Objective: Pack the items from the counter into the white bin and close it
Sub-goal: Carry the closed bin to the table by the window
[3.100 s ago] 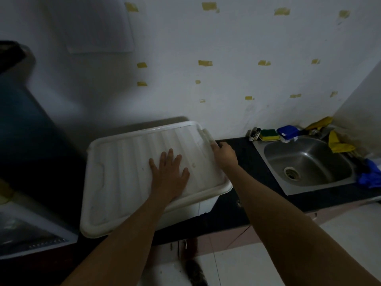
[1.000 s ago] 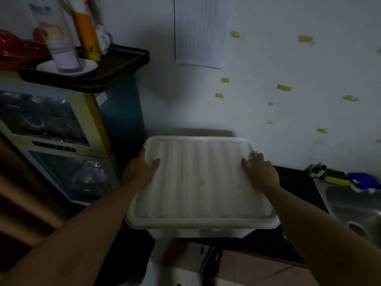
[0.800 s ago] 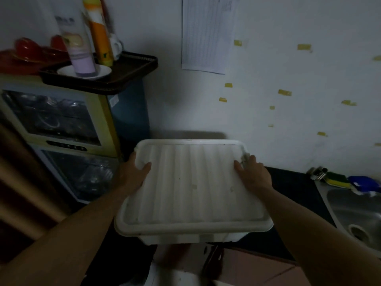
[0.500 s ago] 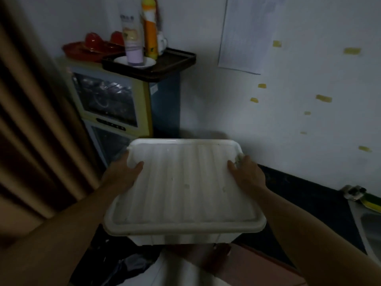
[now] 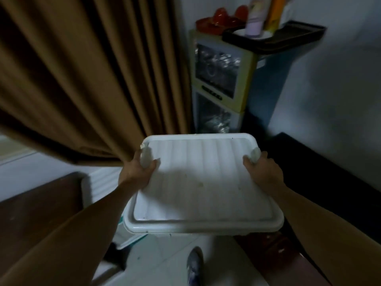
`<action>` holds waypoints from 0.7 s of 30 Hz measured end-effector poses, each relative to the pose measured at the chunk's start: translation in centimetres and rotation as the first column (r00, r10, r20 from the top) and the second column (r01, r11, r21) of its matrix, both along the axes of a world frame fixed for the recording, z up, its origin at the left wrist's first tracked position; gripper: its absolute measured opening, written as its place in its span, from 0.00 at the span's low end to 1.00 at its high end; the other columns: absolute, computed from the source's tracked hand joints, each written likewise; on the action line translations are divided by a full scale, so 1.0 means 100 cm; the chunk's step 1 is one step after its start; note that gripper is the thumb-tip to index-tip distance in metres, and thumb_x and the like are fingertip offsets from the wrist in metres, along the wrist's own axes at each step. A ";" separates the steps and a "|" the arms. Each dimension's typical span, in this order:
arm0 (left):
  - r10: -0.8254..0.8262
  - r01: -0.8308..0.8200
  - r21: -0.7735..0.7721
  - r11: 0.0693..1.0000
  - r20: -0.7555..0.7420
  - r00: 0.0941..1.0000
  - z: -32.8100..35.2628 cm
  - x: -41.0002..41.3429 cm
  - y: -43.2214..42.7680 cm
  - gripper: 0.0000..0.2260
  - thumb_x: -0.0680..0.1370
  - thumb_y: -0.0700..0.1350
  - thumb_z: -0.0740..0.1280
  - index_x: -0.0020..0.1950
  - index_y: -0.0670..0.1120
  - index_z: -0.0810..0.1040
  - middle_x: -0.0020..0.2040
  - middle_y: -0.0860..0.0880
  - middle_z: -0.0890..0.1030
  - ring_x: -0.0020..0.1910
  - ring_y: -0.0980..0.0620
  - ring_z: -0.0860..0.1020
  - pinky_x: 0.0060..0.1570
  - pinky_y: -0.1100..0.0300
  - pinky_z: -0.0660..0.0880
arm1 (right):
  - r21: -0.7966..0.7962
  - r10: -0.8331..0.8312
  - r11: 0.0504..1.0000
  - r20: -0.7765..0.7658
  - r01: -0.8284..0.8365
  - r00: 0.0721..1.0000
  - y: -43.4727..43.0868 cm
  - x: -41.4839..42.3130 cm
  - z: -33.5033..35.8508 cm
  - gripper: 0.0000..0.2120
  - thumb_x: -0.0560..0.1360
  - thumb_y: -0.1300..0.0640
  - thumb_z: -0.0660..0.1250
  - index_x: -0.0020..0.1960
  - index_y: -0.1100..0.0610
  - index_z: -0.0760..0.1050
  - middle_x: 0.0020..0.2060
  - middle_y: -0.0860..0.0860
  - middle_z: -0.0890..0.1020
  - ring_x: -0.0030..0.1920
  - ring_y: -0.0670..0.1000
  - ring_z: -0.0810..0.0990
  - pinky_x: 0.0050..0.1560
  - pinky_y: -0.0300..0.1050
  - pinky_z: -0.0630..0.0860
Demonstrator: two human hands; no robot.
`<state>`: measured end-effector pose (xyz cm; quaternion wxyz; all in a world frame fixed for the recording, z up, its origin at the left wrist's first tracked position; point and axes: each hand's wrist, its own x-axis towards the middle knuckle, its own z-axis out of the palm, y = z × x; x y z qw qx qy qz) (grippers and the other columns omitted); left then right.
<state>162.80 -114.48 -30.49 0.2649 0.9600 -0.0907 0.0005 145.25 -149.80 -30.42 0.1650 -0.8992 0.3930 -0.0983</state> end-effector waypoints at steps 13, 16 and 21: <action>0.371 -0.370 0.021 0.929 -0.070 0.926 -0.028 -0.061 0.230 0.33 0.67 0.74 0.60 0.67 0.59 0.65 0.52 0.44 0.83 0.51 0.39 0.81 0.45 0.53 0.76 | 0.043 0.362 0.932 -0.171 -0.360 0.916 0.194 0.080 -0.002 0.31 0.76 0.34 0.57 0.61 0.62 0.68 0.51 0.61 0.80 0.48 0.62 0.80 0.46 0.53 0.79; 0.408 -0.408 0.015 0.913 -0.089 0.909 -0.033 -0.056 0.287 0.33 0.67 0.75 0.60 0.67 0.58 0.65 0.51 0.45 0.83 0.50 0.39 0.81 0.44 0.53 0.77 | 0.042 0.399 0.916 -0.179 -0.398 0.899 0.250 0.102 -0.005 0.31 0.76 0.35 0.57 0.61 0.62 0.68 0.53 0.61 0.80 0.50 0.62 0.80 0.48 0.53 0.79; 0.453 -0.457 -0.003 0.889 -0.125 0.882 -0.038 -0.039 0.381 0.33 0.67 0.74 0.60 0.66 0.59 0.65 0.51 0.44 0.83 0.49 0.39 0.81 0.43 0.54 0.74 | 0.025 0.428 0.902 -0.166 -0.430 0.888 0.346 0.137 -0.013 0.31 0.76 0.34 0.57 0.61 0.62 0.68 0.53 0.62 0.80 0.51 0.63 0.80 0.48 0.52 0.78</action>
